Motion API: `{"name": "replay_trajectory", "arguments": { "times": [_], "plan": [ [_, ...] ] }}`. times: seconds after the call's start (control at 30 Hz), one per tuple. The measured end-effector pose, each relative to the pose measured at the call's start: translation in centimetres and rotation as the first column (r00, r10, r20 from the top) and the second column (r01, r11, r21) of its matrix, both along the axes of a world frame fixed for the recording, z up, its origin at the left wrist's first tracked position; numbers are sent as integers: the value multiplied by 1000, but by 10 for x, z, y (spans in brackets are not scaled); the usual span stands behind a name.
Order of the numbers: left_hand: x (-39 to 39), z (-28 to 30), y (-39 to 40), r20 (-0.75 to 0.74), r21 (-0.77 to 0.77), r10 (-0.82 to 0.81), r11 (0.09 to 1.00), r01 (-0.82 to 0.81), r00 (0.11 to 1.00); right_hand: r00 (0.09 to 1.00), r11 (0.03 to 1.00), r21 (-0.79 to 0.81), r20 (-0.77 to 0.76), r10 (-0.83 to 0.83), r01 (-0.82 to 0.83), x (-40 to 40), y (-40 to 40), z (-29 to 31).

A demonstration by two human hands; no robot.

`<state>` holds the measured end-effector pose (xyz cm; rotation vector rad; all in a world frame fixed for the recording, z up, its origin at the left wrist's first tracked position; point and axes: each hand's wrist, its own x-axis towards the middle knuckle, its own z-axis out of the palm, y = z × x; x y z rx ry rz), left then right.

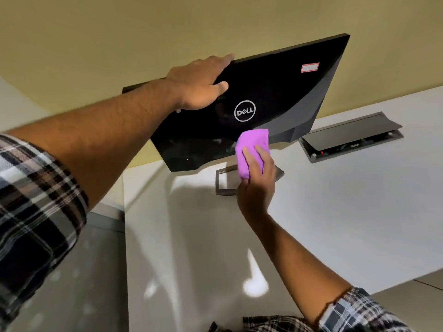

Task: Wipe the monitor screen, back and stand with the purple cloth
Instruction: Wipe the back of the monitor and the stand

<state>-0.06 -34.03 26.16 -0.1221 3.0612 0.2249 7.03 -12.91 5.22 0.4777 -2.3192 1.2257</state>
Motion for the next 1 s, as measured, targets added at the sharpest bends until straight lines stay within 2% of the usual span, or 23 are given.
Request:
{"name": "replay_trajectory", "arguments": {
  "times": [0.03,0.13,0.2,0.37,0.43,0.5,0.6,0.67,0.7,0.73,0.8,0.87,0.93,1.0],
  "plan": [
    [0,-1,-1,-4,-2,-4,1000,4,1000,998,999,54,68,4,-8,-10,1,-1],
    [-1,-3,-1,-20,-2,-13,1000,13,1000,942,938,287,322,97,-195,-30,1,-5],
    [-1,-4,-1,-26,10,-21,1000,21,999,886,894,343,450,114,-289,-32,6,-13],
    [3,-5,2,-46,23,-40,999,41,998,894,886,387,443,65,-256,-20,28,-20],
    [4,-3,2,-44,27,-37,999,39,998,884,831,458,460,81,-314,-19,44,-28],
    [3,-1,2,-42,23,-28,999,29,999,852,727,526,498,158,-442,-17,61,-36],
    [3,0,5,-42,15,-20,1000,21,999,782,662,511,593,189,-548,-27,73,-26],
    [5,0,6,-45,14,-14,1000,15,999,679,637,465,724,127,-615,-42,71,-7],
    [5,0,5,-43,16,-8,1000,9,999,621,662,410,777,108,-628,-49,69,2],
    [6,0,6,-40,19,-5,1000,6,999,617,733,345,777,127,-586,-56,66,10],
    [7,-1,7,-45,9,-6,1000,7,999,738,909,160,644,200,-386,-64,58,27],
    [8,0,9,-52,1,-7,1000,8,999,854,963,59,478,205,-264,-66,48,34],
    [10,2,10,-45,8,-5,1000,5,999,885,940,173,422,198,-293,-62,37,27],
    [11,3,10,-37,13,0,1000,1,999,898,847,385,383,215,-367,-57,33,6]
  ]
}}
